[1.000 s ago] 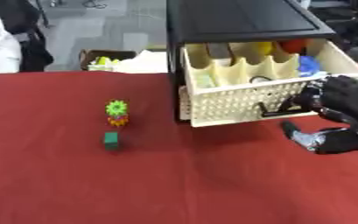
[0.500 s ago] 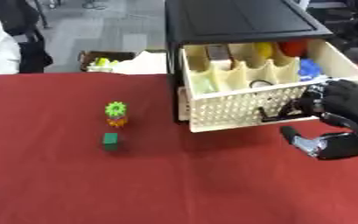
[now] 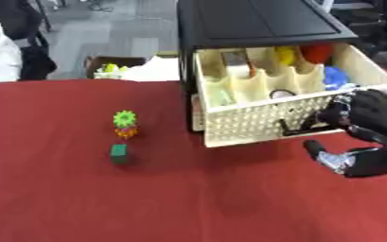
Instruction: Pick up objects from table and place into drawer.
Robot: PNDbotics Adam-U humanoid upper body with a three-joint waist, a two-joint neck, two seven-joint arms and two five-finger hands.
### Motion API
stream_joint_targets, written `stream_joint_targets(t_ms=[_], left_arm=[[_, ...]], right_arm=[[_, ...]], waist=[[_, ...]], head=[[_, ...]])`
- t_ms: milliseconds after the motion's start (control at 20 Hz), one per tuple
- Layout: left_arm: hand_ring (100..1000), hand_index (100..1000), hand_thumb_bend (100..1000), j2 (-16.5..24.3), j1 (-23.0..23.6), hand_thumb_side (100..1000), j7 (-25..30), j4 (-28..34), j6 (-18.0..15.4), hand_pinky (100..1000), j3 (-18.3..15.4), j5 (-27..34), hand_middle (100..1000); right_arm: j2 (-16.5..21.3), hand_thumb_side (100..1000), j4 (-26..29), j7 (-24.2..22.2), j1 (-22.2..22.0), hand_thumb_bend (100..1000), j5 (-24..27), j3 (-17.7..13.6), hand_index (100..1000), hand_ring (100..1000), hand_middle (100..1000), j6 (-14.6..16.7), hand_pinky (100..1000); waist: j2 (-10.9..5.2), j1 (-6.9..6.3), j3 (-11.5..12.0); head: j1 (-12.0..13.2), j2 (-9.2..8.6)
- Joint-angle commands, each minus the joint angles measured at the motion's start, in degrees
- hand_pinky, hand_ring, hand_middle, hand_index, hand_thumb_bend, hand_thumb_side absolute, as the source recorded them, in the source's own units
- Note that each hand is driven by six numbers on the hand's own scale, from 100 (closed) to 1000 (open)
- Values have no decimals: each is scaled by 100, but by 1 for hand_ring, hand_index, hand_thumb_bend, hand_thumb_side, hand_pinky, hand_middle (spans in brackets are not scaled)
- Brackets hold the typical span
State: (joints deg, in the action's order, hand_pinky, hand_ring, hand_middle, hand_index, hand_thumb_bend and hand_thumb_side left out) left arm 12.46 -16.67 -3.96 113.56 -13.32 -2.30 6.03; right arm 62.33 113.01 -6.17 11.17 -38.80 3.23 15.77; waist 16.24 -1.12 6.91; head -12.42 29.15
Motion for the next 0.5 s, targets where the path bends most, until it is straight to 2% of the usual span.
stream_joint_targets(t_ms=[50, 500], left_arm=[[734, 750, 100, 57, -35, 863, 13, 104, -8, 720, -16, 21, 690], [735, 749, 100, 54, -35, 864, 8, 104, -5, 720, -23, 25, 690]], right_arm=[[124, 1000, 128, -50, 58, 100, 20, 7, 665, 100, 100, 31, 100], [67, 1000, 158, -42, -46, 100, 28, -20, 664, 100, 100, 98, 100]], waist=[[-110, 8, -8], [-121, 12, -39]], head=[[12, 6], [27, 32]])
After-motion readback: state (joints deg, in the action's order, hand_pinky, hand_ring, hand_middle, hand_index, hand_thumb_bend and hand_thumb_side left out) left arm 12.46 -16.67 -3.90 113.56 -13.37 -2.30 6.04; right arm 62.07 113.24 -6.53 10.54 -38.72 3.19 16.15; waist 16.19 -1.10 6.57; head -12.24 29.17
